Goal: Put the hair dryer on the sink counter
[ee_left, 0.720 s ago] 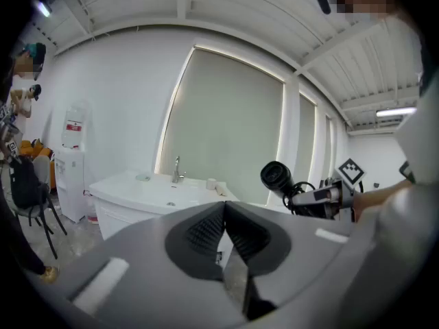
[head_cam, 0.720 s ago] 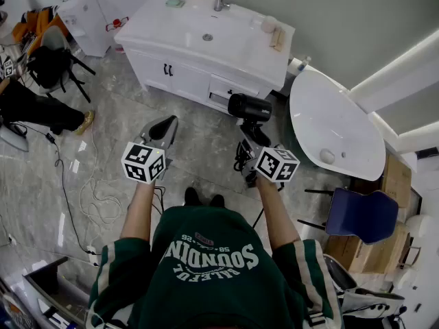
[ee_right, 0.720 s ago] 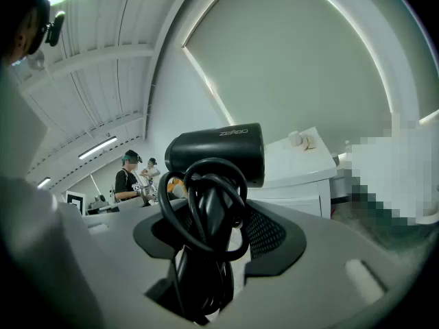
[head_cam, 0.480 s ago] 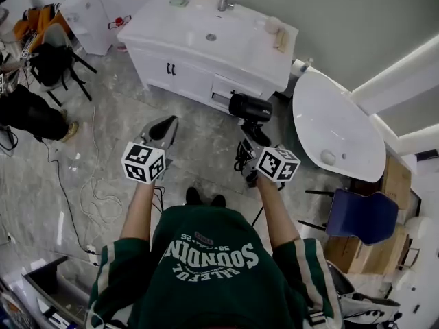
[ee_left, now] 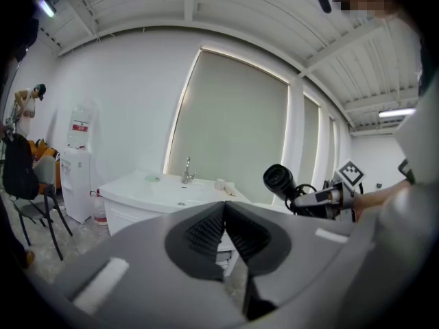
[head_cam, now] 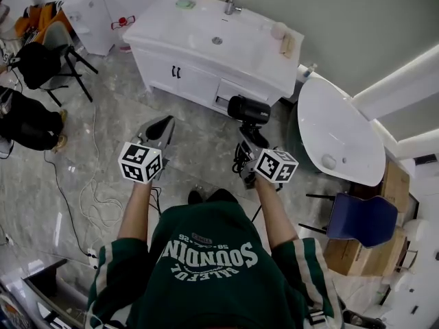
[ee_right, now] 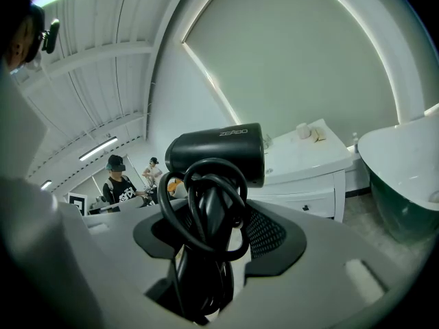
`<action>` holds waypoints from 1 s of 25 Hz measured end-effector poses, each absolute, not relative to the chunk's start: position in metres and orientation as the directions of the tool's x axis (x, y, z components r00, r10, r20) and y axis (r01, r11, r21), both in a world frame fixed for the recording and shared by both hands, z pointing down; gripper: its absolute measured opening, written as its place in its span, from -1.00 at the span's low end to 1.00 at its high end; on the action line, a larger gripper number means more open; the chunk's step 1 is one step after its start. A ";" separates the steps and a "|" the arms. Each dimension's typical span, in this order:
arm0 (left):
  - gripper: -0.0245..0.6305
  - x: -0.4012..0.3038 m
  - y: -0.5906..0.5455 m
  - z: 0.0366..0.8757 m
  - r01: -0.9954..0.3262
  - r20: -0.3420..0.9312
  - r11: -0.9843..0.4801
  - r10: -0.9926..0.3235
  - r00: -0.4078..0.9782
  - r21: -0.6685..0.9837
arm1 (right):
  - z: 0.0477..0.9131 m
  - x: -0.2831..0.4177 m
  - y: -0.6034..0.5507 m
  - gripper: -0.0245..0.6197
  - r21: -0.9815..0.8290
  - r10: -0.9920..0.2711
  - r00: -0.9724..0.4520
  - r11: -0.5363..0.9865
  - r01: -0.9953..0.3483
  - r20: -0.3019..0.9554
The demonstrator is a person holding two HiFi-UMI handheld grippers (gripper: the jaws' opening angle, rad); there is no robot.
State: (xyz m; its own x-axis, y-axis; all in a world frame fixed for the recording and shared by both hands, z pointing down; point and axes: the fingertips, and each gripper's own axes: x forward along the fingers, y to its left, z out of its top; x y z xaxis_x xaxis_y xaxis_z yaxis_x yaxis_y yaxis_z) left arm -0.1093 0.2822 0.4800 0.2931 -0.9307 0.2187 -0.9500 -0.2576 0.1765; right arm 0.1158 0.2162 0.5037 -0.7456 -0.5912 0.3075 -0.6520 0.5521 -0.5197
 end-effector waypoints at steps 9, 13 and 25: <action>-0.77 -0.119 0.262 0.487 -0.942 0.221 -0.276 -0.923 0.315 0.189 | 0.511 0.109 0.199 -0.20 -0.518 -0.610 -0.727 0.530 -0.671 0.316; -0.77 -0.127 0.245 0.492 -0.943 0.229 -0.272 -0.922 0.312 0.193 | 0.523 0.105 0.182 -0.20 -0.524 -0.610 -0.719 0.513 -0.680 0.335; -0.77 -0.161 0.151 0.506 -0.941 0.264 -0.264 -0.912 0.315 0.211 | 0.540 0.069 0.089 -0.20 -0.551 -0.599 -0.717 0.485 -0.679 0.356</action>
